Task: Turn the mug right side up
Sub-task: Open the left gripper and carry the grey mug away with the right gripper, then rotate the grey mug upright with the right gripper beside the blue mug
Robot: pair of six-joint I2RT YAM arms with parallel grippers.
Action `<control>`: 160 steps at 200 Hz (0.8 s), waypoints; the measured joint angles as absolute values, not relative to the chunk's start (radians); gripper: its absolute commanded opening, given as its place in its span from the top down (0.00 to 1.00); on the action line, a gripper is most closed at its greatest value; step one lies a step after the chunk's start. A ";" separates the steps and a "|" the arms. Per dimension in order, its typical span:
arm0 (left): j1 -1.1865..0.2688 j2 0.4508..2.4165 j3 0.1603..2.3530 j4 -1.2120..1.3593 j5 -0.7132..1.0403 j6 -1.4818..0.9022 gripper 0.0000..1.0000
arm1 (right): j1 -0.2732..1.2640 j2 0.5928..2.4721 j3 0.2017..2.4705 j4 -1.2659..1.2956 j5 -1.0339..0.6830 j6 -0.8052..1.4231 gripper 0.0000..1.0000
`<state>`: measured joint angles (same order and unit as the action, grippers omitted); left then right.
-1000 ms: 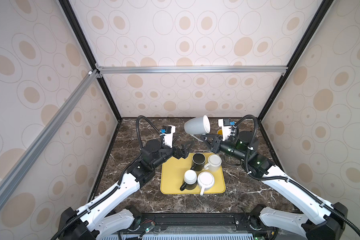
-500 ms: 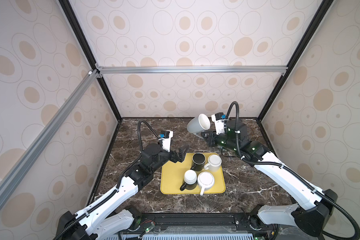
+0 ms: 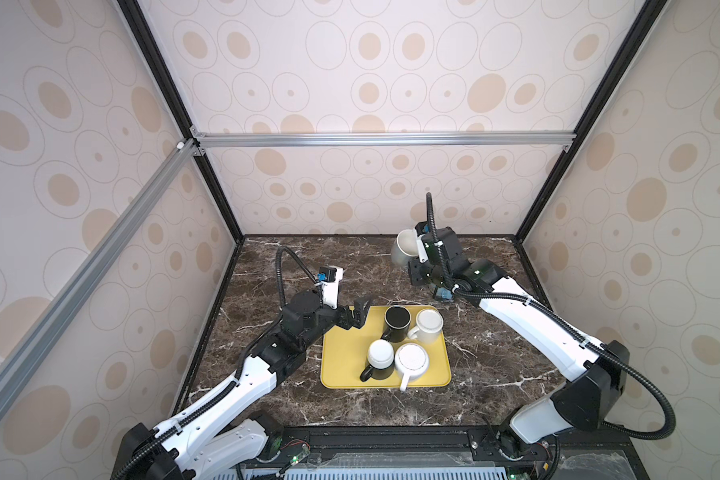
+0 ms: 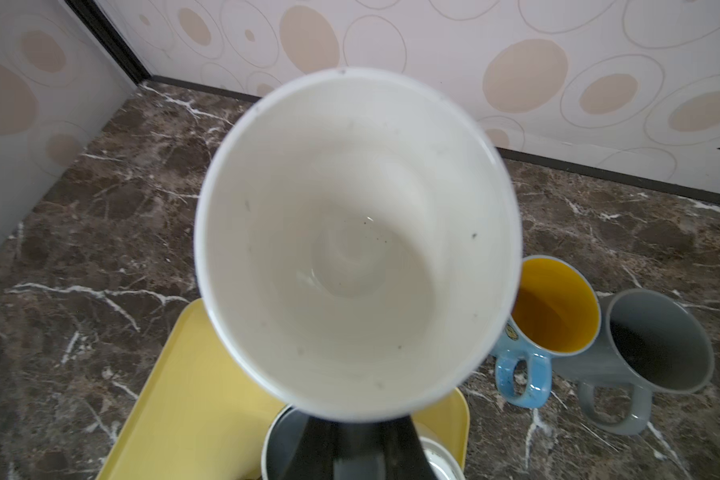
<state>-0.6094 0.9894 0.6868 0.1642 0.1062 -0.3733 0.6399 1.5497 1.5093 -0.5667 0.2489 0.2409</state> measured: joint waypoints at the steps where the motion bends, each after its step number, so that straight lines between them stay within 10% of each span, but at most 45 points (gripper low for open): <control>1: -0.609 0.989 0.687 0.164 0.106 -0.373 0.00 | 0.640 1.552 1.510 -0.567 0.252 0.240 1.00; 160: -0.589 0.982 0.641 0.206 0.125 -0.385 0.00 | 0.532 1.733 1.499 -0.559 0.307 0.318 1.00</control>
